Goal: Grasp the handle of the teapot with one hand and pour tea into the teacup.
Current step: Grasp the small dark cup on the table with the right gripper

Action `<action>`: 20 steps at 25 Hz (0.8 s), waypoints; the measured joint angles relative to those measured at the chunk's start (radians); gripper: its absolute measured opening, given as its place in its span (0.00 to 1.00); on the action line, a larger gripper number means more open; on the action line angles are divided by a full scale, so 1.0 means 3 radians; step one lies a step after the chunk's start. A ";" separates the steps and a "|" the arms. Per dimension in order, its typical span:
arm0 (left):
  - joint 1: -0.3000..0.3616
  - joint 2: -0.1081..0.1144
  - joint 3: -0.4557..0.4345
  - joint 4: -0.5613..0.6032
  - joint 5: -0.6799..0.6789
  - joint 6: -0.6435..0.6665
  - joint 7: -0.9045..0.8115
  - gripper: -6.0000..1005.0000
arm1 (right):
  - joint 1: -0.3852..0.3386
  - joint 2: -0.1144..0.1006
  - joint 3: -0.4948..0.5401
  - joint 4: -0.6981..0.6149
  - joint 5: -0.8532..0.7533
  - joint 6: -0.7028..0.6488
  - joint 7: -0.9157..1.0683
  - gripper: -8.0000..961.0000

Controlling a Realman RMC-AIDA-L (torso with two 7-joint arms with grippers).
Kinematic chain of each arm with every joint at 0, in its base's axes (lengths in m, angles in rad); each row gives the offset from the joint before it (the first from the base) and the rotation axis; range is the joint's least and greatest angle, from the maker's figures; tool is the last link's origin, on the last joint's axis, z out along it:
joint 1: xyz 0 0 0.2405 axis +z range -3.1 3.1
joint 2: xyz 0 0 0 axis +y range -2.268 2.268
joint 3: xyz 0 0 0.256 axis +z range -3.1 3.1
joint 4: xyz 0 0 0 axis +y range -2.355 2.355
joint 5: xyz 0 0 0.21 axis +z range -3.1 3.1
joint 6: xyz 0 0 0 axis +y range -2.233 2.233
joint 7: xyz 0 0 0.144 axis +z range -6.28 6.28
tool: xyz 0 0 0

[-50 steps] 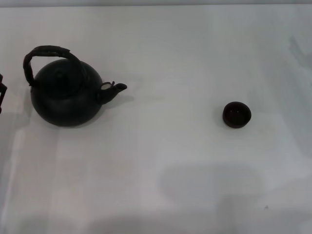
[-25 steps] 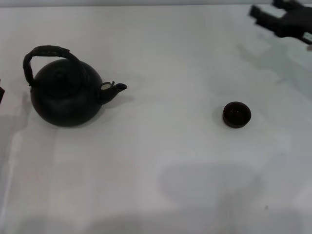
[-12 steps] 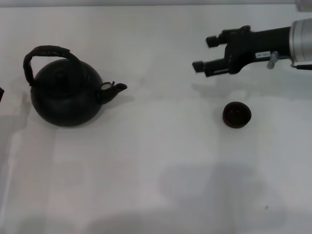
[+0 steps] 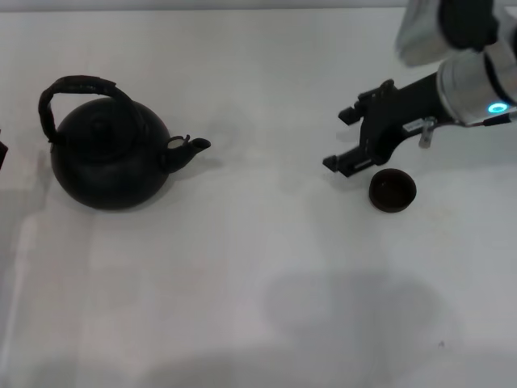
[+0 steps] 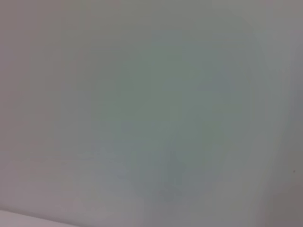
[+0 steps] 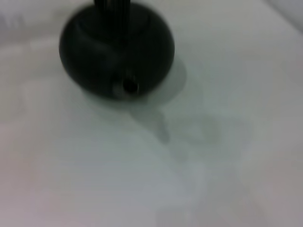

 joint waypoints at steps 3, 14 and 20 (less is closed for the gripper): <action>-0.0001 0.0000 0.0000 0.0000 0.0000 0.0001 0.0002 0.79 | 0.0012 0.0004 -0.0272 -0.0159 -0.0290 -0.0001 0.0260 0.85; -0.0005 0.0000 0.0000 0.0000 0.0000 0.0016 0.0009 0.79 | 0.0090 0.0019 -0.0839 -0.0298 -0.0904 0.0034 0.0790 0.83; -0.0005 0.0000 0.0000 0.0000 0.0000 0.0021 0.0011 0.79 | 0.0094 0.0020 -0.0858 -0.0275 -0.1003 0.0128 0.0847 0.82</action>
